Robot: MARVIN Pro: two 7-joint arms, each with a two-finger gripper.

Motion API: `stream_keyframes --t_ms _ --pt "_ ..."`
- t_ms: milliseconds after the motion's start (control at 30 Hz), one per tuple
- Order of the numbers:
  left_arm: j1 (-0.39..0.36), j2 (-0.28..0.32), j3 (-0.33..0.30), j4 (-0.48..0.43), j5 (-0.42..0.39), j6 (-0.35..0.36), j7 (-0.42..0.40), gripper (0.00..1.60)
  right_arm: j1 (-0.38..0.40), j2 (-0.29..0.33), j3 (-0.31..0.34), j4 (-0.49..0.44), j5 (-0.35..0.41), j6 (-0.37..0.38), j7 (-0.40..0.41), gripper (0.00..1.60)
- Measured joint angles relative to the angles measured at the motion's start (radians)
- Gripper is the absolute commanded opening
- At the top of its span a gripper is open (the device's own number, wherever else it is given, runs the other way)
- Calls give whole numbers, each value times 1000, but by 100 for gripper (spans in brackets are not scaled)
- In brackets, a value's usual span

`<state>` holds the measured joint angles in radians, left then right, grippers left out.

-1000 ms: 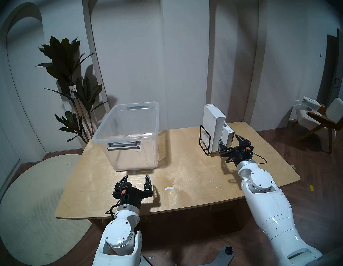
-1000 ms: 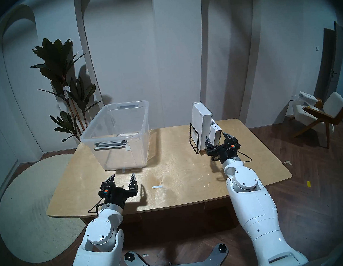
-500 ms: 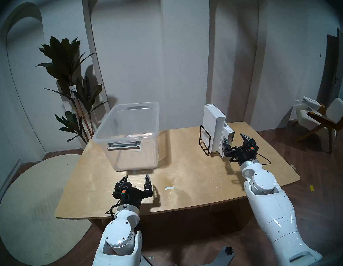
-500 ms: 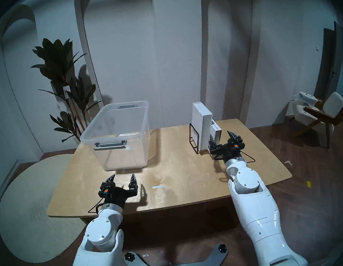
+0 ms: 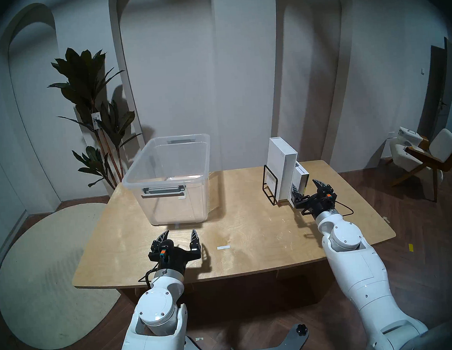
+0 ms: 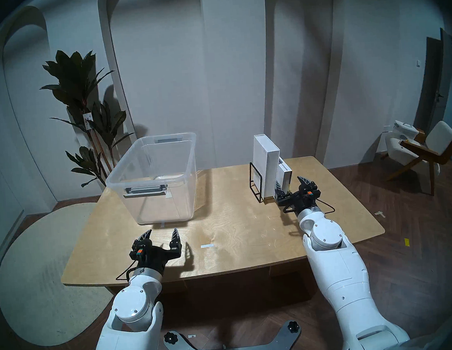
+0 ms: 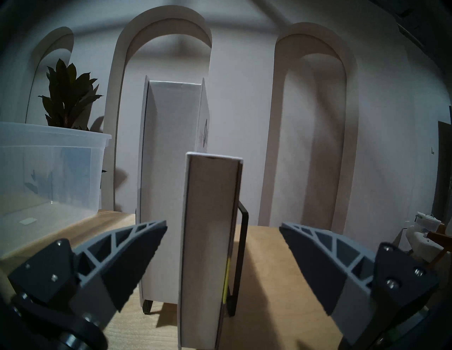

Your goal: Pack the books into the storage box

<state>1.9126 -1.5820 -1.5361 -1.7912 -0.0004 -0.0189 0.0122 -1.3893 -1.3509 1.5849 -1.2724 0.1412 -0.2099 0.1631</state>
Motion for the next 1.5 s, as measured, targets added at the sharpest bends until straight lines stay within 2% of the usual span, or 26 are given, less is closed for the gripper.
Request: stream_keyframes --t_ms 200,300,333,367,467,500,567,600,633,667,700,733,800,867,967,1500 --pt "0 0 0 0 0 0 0 160 29 1 -15 36 2 -9 10 160" --pt "0 0 0 0 0 0 0 160 37 1 -22 43 2 -14 12 143" --pt "0 0 0 0 0 0 0 160 39 1 -24 44 2 -16 13 135" --pt "0 0 0 0 0 0 0 160 42 0 -26 46 3 -18 14 97" --pt "0 0 0 0 0 0 0 160 48 0 -30 51 3 -21 15 93" --pt "0 0 0 0 0 0 0 160 50 -1 -30 52 3 -21 14 78" --pt "0 0 0 0 0 0 0 160 53 -2 -30 55 3 -21 8 70" --pt "0 0 0 0 0 0 0 160 55 -3 -30 56 2 -21 3 60" --pt "0 0 0 0 0 0 0 160 56 -3 -30 56 1 -21 -1 41" --pt "0 0 0 0 0 0 0 160 57 -5 -29 56 0 -21 -6 33" --pt "0 0 0 0 0 0 0 160 58 -6 -28 56 0 -20 -9 11" --pt "0 0 0 0 0 0 0 160 58 -7 -27 56 0 -20 -12 3" --pt "0 0 0 0 0 0 0 160 58 -10 -23 55 0 -21 -21 1" --pt "0 0 0 0 0 0 0 160 55 -13 -22 51 -2 -26 -29 18" --pt "0 0 0 0 0 0 0 160 47 -19 -20 38 -8 -40 -42 0" --pt "0 0 0 1 0 0 0 160 7 -72 4 -101 -9 -134 -129 0"
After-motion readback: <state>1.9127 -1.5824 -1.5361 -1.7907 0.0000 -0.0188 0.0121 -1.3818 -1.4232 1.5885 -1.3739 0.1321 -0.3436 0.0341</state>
